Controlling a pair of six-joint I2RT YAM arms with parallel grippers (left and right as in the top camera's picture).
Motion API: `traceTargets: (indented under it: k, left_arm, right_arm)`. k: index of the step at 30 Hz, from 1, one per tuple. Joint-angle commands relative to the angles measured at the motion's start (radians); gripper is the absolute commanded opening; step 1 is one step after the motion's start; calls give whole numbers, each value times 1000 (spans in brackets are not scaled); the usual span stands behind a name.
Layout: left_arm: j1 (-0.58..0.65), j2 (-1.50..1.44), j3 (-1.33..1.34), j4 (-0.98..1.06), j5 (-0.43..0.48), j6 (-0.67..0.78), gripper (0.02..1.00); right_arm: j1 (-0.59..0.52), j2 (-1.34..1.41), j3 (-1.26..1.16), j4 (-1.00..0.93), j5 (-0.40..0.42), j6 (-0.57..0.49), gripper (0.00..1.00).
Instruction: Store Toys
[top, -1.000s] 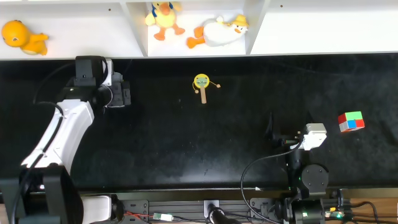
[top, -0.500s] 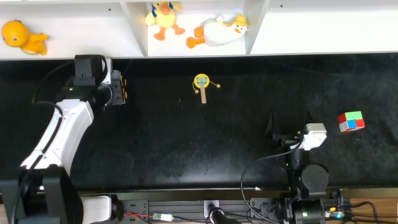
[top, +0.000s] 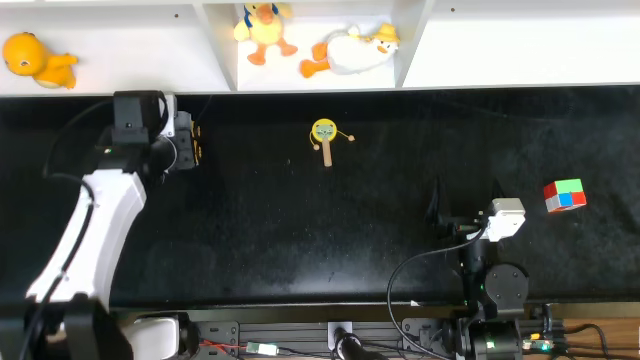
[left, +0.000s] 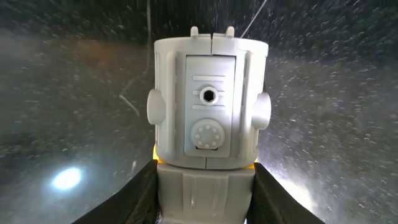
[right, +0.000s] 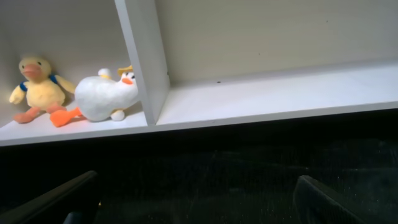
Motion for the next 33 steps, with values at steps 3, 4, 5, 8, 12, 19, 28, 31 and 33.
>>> traceTargets:
  k: [3, 4, 5, 8, 12, 19, 28, 31, 33]
  left_arm:
    - [-8, -115, -2, -39, -27, -3, 257]
    - [-8, -122, -2, -39, -27, -3, 257]
    - [-8, -129, -2, -38, -28, -3, 257]
    - [-8, -135, 6, -27, -34, -3, 257]
    - [-8, -121, 37, -15, -35, -3, 255]
    - [-8, -31, 174, -25, -38, 4, 255]
    - [-8, 133, 359, -27, -38, 8, 255]
    - [-8, 185, 418, -28, -38, 24, 257]
    - [-8, 219, 453, -28, -39, 27, 259]
  right_arm:
    - [-6, -7, -13, 5, -6, 1, 993]
    - [-6, -7, -13, 5, -6, 0, 996]
    - [-6, -7, -13, 5, -6, 0, 998]
    - [-6, -8, -13, 5, -6, 1, 996]
    - [-6, -7, -13, 5, -6, 1, 993]
    - [-6, -7, -13, 5, -6, 1, 996]
    - [-6, -7, -13, 5, -6, 0, 996]
    - [-6, -7, -13, 5, -6, 0, 993]
    - [-6, -7, -13, 5, -6, 0, 993]
